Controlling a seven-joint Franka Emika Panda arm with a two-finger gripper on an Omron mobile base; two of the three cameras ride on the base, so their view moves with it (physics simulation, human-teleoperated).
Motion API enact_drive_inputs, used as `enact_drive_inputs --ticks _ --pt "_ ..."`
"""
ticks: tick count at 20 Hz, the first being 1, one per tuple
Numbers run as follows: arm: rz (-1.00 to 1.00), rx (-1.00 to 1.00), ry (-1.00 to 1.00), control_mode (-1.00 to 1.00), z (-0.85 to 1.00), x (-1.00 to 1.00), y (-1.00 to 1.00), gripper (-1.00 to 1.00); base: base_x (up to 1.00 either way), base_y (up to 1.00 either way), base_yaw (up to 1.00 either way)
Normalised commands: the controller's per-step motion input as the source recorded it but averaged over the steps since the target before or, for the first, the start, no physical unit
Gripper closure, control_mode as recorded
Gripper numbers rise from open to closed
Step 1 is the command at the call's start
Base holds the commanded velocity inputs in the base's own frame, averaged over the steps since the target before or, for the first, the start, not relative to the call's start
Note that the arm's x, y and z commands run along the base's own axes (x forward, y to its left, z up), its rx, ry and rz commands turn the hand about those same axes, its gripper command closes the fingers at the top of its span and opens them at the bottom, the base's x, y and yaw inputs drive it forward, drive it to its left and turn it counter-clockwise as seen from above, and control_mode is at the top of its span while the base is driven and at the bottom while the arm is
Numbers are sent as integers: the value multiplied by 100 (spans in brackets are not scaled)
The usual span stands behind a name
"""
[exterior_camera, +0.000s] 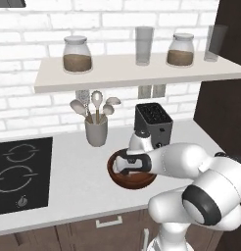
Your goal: Grab a lemon wedge from the fridge and one ice cube from the ice bowl, and put them in the glass of lemonade.
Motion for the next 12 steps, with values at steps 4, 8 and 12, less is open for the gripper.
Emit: enact_drive_inputs --ticks 4,8,12 --pt "0 0 0 -100 -2 0 0 -100 0 0 0" --pt "0 0 0 -100 -3 0 0 -100 0 0 0" --pt "0 0 0 -100 0 -3 0 -100 0 0 0"
